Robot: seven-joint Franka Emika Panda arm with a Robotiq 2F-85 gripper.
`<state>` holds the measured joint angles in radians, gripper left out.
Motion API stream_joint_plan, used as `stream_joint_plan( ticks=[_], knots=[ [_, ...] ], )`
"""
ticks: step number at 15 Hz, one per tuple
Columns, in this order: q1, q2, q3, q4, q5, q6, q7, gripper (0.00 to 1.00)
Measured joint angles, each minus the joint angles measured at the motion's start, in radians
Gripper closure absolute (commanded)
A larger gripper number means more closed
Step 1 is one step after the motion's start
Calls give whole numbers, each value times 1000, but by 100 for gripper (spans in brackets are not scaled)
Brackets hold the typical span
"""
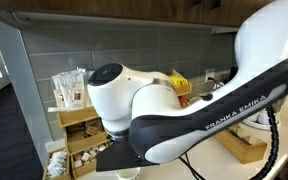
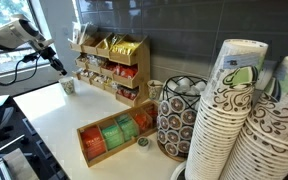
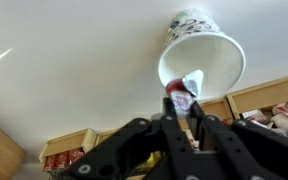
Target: Empty the pod into the cup
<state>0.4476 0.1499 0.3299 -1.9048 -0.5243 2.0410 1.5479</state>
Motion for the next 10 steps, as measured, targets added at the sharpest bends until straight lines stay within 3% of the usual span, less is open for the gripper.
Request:
stream_joint_plan(
  ticks=[4,10],
  knots=[
    [-25,-7,-11,-15,55,67,-1,95],
    [-89,-87,-34,-126,236,175,-10,95]
  ],
)
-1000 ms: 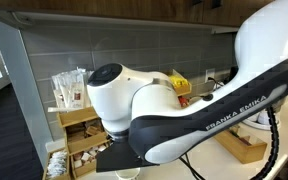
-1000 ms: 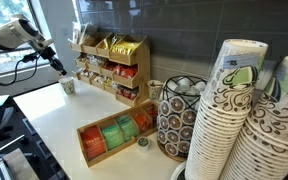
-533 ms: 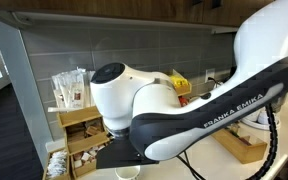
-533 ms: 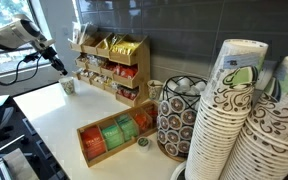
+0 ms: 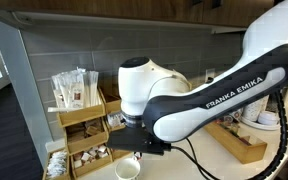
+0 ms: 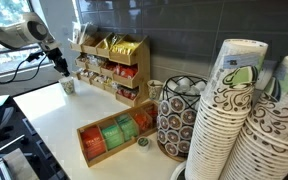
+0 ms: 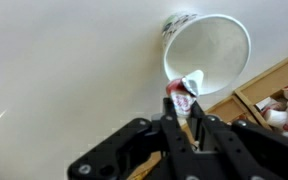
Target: Empty the pod into the cup
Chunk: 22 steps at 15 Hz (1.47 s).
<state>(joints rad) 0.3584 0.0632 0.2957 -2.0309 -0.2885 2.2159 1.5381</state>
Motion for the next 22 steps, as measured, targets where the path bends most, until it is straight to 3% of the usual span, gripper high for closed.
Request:
stream_joint_plan(
  ticks=[14,22],
  knots=[
    [-79,-255,-19,-513,465,410,-9,95],
    [-61,-292,-20,-678,762,566,-22,95]
  ],
)
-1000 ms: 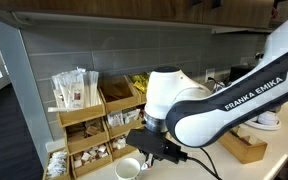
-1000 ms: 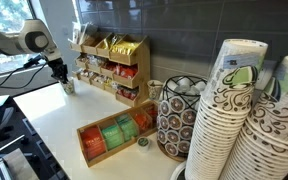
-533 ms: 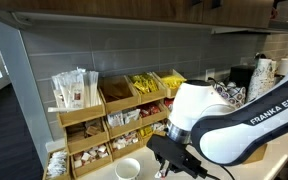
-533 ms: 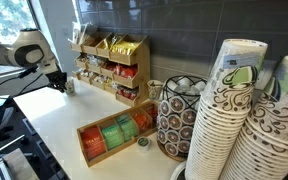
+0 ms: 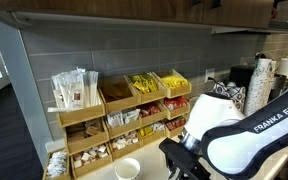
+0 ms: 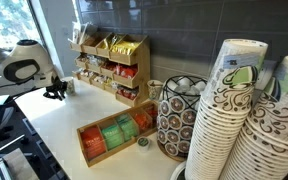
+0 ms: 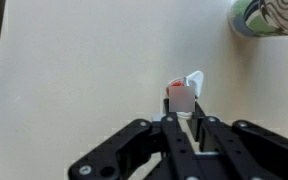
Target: Empty the pod into the cup
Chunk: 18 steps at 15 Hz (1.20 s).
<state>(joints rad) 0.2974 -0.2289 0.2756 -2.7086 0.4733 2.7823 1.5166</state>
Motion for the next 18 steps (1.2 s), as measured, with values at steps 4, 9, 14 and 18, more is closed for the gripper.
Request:
stream_joint_plan(
  ticks=[4,9,14,18],
  knots=[
    [58,0,-14,-29,220,76,-80,95],
    [86,9,-11,-34,412,85,-191,95],
    [97,39,-9,-34,520,85,-294,95],
    [96,62,-1,-34,566,85,-344,49]
  ],
)
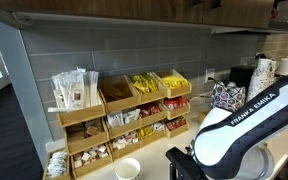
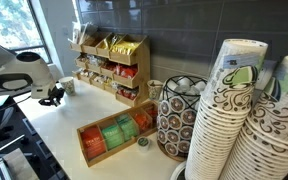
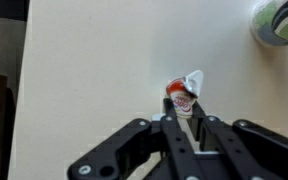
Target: Empty the pod into the cup
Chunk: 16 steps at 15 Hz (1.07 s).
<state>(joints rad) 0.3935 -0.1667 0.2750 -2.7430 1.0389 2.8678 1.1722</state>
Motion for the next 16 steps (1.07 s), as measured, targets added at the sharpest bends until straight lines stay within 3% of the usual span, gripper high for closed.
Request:
stream_joint_plan(
  ticks=[5,7,12,16],
  knots=[
    [-31,-2,22,2,-16,12,-2,12],
    [-53,-14,31,2,-70,16,5,1],
    [-129,-67,67,7,-416,-4,97,0],
    [-150,-140,71,72,-648,-158,98,0]
  ],
)
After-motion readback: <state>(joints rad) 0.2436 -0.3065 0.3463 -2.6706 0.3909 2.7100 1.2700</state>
